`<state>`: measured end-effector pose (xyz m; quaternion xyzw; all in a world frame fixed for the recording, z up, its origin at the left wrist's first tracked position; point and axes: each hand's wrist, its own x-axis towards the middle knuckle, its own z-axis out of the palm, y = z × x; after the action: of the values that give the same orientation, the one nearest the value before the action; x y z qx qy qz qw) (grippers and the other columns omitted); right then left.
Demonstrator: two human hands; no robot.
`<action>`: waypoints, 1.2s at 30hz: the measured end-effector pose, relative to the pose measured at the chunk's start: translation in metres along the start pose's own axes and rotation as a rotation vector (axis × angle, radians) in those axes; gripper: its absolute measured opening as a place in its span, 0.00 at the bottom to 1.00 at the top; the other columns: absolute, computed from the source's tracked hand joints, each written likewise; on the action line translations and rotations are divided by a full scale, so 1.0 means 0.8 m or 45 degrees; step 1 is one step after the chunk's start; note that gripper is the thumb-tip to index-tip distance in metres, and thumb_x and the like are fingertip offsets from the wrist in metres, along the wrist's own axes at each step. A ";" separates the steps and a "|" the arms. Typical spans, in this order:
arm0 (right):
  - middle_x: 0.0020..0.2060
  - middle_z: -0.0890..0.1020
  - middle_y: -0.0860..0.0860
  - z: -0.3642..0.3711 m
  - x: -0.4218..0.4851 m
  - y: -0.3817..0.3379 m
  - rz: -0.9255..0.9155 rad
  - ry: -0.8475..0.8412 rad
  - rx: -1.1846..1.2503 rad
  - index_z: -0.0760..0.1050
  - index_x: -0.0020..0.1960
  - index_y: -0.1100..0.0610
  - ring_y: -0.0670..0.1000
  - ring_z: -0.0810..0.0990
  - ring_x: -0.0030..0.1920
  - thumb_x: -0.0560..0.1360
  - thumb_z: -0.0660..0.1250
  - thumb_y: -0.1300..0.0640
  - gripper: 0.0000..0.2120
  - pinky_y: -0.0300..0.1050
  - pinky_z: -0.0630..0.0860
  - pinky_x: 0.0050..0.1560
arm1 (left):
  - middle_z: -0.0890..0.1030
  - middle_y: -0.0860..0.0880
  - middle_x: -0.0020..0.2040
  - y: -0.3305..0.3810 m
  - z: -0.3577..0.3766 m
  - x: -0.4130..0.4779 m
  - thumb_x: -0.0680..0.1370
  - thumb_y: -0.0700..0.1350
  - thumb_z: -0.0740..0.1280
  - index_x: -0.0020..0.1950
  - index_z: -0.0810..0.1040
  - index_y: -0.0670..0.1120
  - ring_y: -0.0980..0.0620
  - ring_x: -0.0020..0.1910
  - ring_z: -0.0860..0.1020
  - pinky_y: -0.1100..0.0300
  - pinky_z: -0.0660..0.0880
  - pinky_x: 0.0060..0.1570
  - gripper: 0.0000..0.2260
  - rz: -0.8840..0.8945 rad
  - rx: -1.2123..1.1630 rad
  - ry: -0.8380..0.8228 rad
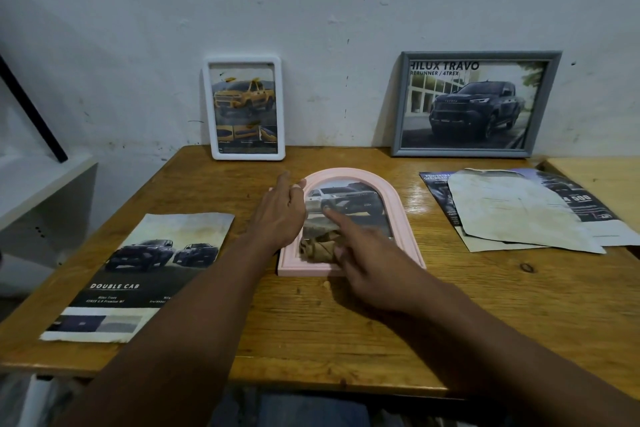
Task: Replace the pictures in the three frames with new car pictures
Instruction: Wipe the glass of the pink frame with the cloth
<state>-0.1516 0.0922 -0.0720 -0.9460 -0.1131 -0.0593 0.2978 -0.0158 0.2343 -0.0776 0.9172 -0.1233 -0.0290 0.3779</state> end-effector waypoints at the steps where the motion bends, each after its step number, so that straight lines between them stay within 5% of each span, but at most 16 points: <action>1: 0.49 0.78 0.45 -0.008 -0.006 0.011 -0.051 -0.015 -0.076 0.49 0.80 0.47 0.43 0.75 0.51 0.82 0.57 0.53 0.30 0.37 0.70 0.53 | 0.64 0.42 0.79 0.000 0.000 0.000 0.87 0.54 0.49 0.82 0.55 0.53 0.42 0.76 0.64 0.46 0.64 0.68 0.23 0.003 0.004 -0.002; 3: 0.62 0.78 0.51 -0.022 -0.018 0.030 -0.134 -0.008 -0.252 0.50 0.80 0.49 0.50 0.72 0.64 0.83 0.55 0.53 0.27 0.32 0.59 0.68 | 0.63 0.43 0.80 0.000 -0.001 0.000 0.87 0.55 0.49 0.83 0.54 0.53 0.42 0.78 0.61 0.45 0.62 0.71 0.24 -0.003 0.010 -0.010; 6: 0.65 0.78 0.52 -0.037 -0.037 0.047 -0.239 0.033 -0.466 0.55 0.78 0.51 0.49 0.72 0.65 0.84 0.51 0.51 0.23 0.23 0.40 0.67 | 0.64 0.42 0.79 0.001 -0.002 -0.002 0.87 0.54 0.48 0.82 0.55 0.52 0.42 0.76 0.63 0.46 0.64 0.69 0.23 -0.001 0.015 -0.006; 11: 0.63 0.80 0.50 -0.043 -0.055 0.065 -0.231 0.017 -0.651 0.60 0.74 0.51 0.47 0.76 0.62 0.83 0.50 0.48 0.21 0.40 0.51 0.75 | 0.67 0.42 0.77 0.004 -0.001 -0.006 0.87 0.53 0.49 0.81 0.56 0.53 0.42 0.72 0.68 0.51 0.66 0.60 0.22 0.017 0.015 0.012; 14: 0.60 0.81 0.48 -0.038 -0.058 0.058 -0.201 0.048 -0.705 0.63 0.71 0.50 0.46 0.78 0.60 0.83 0.46 0.42 0.22 0.46 0.59 0.75 | 0.66 0.42 0.78 0.007 -0.002 -0.006 0.87 0.54 0.49 0.82 0.55 0.52 0.41 0.75 0.65 0.47 0.66 0.67 0.23 0.002 0.024 0.004; 18: 0.57 0.81 0.47 -0.037 -0.052 0.057 -0.072 0.097 -0.471 0.65 0.66 0.44 0.45 0.78 0.54 0.81 0.56 0.42 0.15 0.42 0.75 0.57 | 0.63 0.42 0.80 0.005 -0.003 -0.006 0.87 0.55 0.49 0.83 0.53 0.52 0.41 0.78 0.62 0.45 0.62 0.72 0.24 -0.008 0.034 -0.008; 21: 0.48 0.83 0.44 -0.059 -0.028 0.053 0.120 0.257 0.098 0.73 0.58 0.44 0.43 0.83 0.48 0.80 0.64 0.51 0.08 0.41 0.82 0.43 | 0.64 0.42 0.79 0.007 -0.002 -0.008 0.87 0.54 0.48 0.83 0.54 0.51 0.42 0.76 0.64 0.47 0.65 0.68 0.24 0.019 0.041 -0.002; 24: 0.47 0.82 0.49 -0.103 0.022 0.057 0.374 0.412 0.392 0.78 0.53 0.50 0.50 0.82 0.47 0.79 0.66 0.53 0.04 0.49 0.84 0.40 | 0.63 0.42 0.79 0.008 -0.002 -0.009 0.87 0.53 0.48 0.83 0.54 0.52 0.42 0.76 0.64 0.49 0.66 0.66 0.23 0.026 0.047 0.000; 28: 0.46 0.81 0.52 -0.150 0.098 0.087 0.580 0.346 0.257 0.79 0.52 0.55 0.52 0.79 0.49 0.79 0.67 0.53 0.07 0.52 0.80 0.54 | 0.66 0.41 0.78 0.004 -0.001 -0.009 0.87 0.53 0.48 0.83 0.54 0.52 0.42 0.76 0.65 0.50 0.66 0.66 0.23 0.046 0.048 0.016; 32: 0.45 0.78 0.49 -0.159 0.142 0.095 0.483 0.500 0.027 0.77 0.53 0.55 0.52 0.78 0.50 0.80 0.65 0.56 0.04 0.40 0.74 0.43 | 0.67 0.42 0.78 0.003 0.000 -0.007 0.87 0.53 0.49 0.82 0.55 0.53 0.43 0.74 0.67 0.51 0.67 0.63 0.23 0.060 0.050 0.025; 36: 0.52 0.80 0.50 -0.117 0.132 0.105 0.325 0.262 -0.170 0.73 0.61 0.50 0.51 0.79 0.51 0.80 0.64 0.55 0.10 0.51 0.80 0.52 | 0.68 0.43 0.77 0.003 0.001 -0.005 0.87 0.53 0.49 0.82 0.56 0.52 0.43 0.72 0.70 0.52 0.68 0.60 0.22 0.064 0.066 0.039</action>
<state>-0.0329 -0.0097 -0.0228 -0.9593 0.0433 -0.1249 0.2494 -0.0205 0.2333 -0.0769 0.9235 -0.1412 -0.0023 0.3566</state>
